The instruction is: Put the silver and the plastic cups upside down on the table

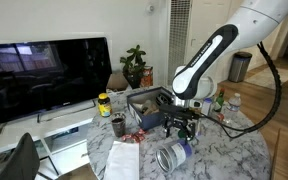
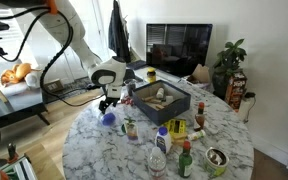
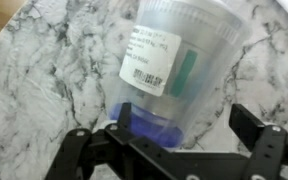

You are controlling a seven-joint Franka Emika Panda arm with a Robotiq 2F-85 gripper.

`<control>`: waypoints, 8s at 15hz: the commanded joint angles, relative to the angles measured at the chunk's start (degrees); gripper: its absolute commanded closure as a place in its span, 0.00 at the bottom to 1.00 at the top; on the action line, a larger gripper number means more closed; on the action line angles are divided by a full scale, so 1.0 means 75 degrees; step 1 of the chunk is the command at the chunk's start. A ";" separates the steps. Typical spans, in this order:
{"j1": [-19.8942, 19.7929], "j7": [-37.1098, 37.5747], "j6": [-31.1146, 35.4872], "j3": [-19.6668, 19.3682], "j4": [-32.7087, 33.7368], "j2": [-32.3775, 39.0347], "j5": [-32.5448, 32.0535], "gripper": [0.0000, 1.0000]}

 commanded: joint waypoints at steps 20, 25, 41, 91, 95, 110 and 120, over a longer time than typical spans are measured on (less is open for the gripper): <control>0.0762 -0.0194 0.1043 -0.0212 -0.0658 0.0179 -0.0318 0.00; 0.0562 -0.1242 0.0820 -0.0003 -0.0448 0.0187 -0.1319 0.00; 0.0893 -0.3741 -0.0027 -0.0146 0.0383 0.0517 -0.2770 0.00; -0.1671 -1.2659 0.2254 0.2378 0.0665 0.1350 -0.3034 0.39; -0.3213 -1.3676 0.2991 0.3867 0.0214 0.1541 -0.2628 0.39; -0.6513 -1.3106 0.6935 0.5952 -0.1394 0.3847 -0.6410 0.39; -0.5873 -1.1085 0.9286 0.4730 -0.1518 0.3813 -0.8732 0.39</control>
